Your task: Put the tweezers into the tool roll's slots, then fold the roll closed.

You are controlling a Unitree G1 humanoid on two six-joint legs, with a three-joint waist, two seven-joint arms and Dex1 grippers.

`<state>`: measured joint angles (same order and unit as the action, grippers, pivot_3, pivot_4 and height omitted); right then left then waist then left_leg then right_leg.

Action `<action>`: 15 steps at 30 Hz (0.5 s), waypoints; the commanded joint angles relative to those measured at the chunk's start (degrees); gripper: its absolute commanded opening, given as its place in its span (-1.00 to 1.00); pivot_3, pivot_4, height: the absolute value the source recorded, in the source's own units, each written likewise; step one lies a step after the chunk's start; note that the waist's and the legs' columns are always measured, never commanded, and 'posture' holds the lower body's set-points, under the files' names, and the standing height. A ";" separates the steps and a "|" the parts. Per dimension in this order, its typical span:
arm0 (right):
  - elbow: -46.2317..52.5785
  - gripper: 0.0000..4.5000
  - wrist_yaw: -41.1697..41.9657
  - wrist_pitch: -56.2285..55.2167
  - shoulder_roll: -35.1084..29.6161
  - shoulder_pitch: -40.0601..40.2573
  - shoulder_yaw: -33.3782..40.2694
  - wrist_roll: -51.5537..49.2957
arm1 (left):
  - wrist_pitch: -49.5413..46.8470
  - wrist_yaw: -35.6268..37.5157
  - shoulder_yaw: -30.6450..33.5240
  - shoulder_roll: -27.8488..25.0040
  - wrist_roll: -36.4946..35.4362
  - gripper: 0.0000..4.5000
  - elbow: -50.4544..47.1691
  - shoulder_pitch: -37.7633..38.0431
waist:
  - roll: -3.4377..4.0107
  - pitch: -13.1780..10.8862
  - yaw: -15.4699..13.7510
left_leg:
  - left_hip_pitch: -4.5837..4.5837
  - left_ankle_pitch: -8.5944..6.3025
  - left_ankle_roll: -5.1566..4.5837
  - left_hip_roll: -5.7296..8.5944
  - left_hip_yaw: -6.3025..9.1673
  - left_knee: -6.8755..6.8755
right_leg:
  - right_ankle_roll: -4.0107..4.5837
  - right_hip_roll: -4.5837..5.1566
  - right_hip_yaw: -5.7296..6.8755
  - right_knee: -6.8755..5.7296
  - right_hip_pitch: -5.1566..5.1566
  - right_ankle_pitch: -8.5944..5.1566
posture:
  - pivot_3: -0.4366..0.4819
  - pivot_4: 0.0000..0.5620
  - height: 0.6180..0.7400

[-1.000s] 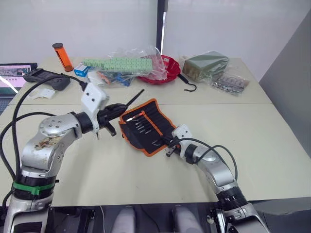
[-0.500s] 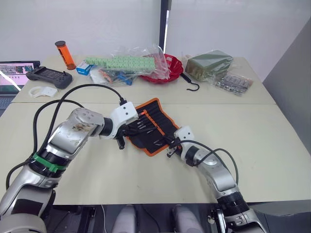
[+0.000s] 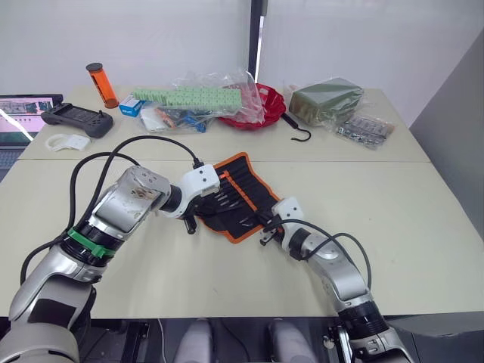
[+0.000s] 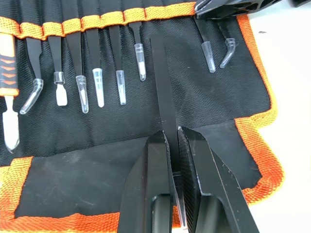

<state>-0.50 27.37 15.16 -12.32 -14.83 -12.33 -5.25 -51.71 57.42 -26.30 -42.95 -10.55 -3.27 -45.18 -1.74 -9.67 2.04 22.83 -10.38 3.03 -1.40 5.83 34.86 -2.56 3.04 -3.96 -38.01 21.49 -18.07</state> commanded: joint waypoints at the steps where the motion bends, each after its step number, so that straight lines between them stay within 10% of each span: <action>1: -2.31 -1.00 -1.02 2.39 -0.80 1.29 0.90 0.95 | -0.07 -1.77 1.27 2.50 0.88 -0.99 0.26 -1.03 | 0.00 0.00 -0.02 | -0.01 0.00 0.00 0.02 0.01 0.00 | 0.00 0.01 0.00 0.00 -0.01 0.00 | -0.05 -0.47 1.00; 15: -2.48 -1.00 -1.01 2.61 -1.52 1.11 1.22 0.94 | 6.85 -3.50 -0.32 10.53 6.49 -0.99 10.49 -4.05 | 0.00 0.00 -0.19 | -0.01 0.06 -0.09 0.23 0.08 0.10 | -0.09 0.16 0.01 -0.04 -0.08 0.08 | -0.05 -0.47 1.00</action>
<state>-0.73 27.42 15.16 -12.93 -15.10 -12.18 -5.26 -46.22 54.99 -27.17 -32.82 -5.70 6.57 -47.63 -1.74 -9.66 1.85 22.82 -10.33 2.93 -1.16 5.93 34.97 -2.64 3.21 -3.95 -38.06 21.41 -17.99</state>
